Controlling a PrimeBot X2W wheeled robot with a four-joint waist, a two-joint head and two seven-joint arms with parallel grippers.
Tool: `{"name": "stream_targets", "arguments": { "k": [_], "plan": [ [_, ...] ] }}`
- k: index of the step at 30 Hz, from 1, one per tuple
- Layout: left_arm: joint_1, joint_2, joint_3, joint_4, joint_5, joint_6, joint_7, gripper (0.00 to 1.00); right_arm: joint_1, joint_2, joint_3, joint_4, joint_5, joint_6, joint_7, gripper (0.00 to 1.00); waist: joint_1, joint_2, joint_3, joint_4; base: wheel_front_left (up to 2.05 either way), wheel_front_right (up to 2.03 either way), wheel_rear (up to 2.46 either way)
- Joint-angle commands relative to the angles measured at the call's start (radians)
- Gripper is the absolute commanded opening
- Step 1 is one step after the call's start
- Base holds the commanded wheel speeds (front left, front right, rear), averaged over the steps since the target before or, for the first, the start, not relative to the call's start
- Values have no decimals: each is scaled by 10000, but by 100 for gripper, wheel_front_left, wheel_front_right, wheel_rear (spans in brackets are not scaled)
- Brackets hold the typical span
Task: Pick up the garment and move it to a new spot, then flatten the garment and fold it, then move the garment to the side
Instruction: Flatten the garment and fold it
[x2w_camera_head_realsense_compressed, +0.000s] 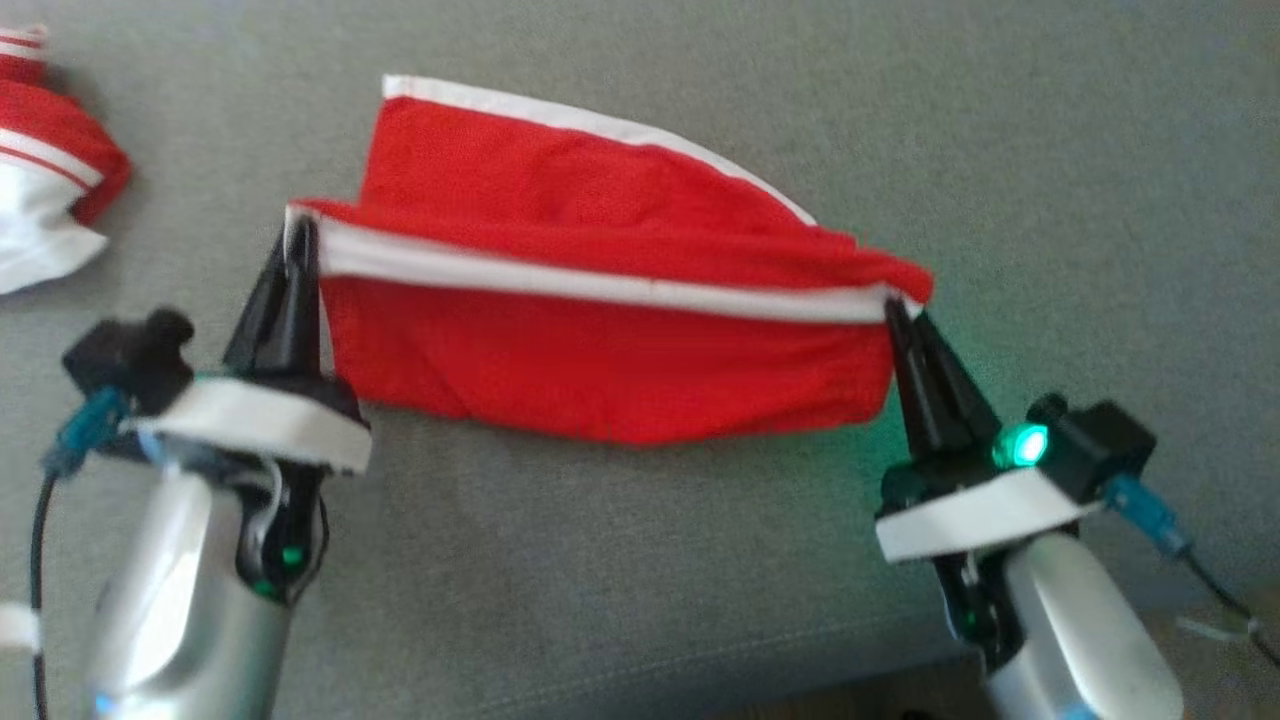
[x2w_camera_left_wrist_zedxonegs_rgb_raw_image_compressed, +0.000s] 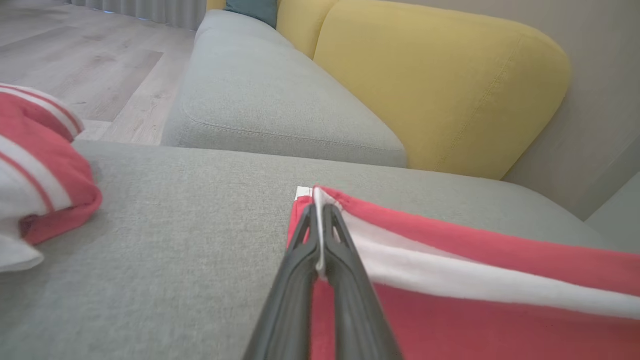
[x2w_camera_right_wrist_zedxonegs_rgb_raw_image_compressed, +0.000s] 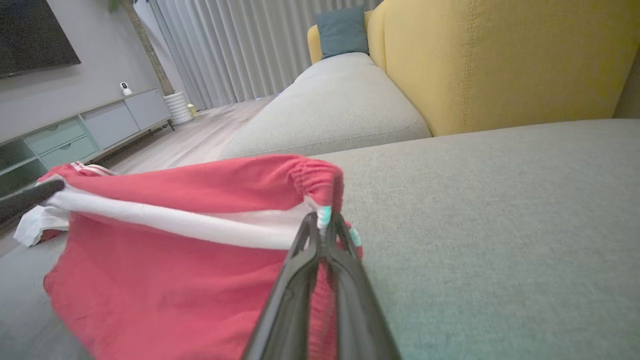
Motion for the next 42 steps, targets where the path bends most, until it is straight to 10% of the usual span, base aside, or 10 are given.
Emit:
{"name": "stream_targets", "arguments": {
  "k": [1, 21, 22, 27, 42],
  "plan": [
    [-776, 362, 385, 162, 179, -64, -26, 0, -474, -31, 100, -195, 181, -9, -107, 0, 0, -1, 504, -300, 0, 0, 0],
    [-4869, 390, -382, 4023, 1109, 3, -168, 0, -2004, -29, 268, 549, 930, -9, -108, 0, 0, -1, 1759, -472, 0, 0, 0],
    [-4970, 374, -401, 4109, 1136, 28, -194, 5, -2046, -29, 272, 551, 943, -9, -108, 13, 0, -1, 1773, -468, 0, 0, 0],
    [-5303, 239, -572, 4526, 1228, -2, -324, 100, -2160, -28, 277, 568, 997, -9, -108, 100, 0, -1, 1773, -411, 0, 0, 0],
    [-4123, 48, -1222, 4248, 863, -555, -249, 100, -1430, -28, -590, 28, 657, -9, -108, 100, 0, -1, 832, 204, 0, 0, 0]
  ]
}}
